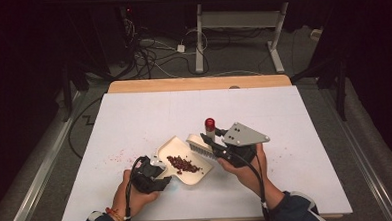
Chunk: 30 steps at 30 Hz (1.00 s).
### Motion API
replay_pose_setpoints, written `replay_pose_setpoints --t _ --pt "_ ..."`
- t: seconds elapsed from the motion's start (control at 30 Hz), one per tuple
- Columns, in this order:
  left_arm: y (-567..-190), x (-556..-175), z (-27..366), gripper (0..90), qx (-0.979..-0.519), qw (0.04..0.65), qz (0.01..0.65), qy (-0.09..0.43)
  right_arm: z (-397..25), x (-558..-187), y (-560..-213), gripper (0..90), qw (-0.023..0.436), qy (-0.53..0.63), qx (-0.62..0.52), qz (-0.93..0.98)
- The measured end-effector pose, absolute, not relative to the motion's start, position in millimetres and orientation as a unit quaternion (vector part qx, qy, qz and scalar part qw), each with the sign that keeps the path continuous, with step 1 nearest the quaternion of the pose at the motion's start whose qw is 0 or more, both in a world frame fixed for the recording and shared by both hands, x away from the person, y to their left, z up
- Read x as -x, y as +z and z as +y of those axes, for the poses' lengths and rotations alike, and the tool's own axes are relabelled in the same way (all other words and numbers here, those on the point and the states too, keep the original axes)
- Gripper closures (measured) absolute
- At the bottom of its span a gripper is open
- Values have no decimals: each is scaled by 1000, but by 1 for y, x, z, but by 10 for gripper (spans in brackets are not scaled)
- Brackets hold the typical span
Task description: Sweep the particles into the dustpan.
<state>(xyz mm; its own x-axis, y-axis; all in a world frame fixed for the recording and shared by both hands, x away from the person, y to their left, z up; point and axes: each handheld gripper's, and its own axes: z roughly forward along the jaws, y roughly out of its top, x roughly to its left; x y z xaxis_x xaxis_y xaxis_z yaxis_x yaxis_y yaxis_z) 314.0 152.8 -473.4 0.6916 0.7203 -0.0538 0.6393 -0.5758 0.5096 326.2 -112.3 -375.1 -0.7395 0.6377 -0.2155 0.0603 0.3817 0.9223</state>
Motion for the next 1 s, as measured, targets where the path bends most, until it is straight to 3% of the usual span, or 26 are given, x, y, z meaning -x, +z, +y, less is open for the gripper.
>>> replay_pose_setpoints --t 0.3,0.6,1.0 --pt "-475 -317 160 626 -866 271 413 77 -74 -346 -390 696 267 518 -229 779" --pt "-474 -318 162 619 -853 273 435 88 -45 -338 -392 696 246 527 -210 786" --pt "-474 -321 171 637 -839 279 455 103 -41 -339 -388 696 234 542 -219 777"
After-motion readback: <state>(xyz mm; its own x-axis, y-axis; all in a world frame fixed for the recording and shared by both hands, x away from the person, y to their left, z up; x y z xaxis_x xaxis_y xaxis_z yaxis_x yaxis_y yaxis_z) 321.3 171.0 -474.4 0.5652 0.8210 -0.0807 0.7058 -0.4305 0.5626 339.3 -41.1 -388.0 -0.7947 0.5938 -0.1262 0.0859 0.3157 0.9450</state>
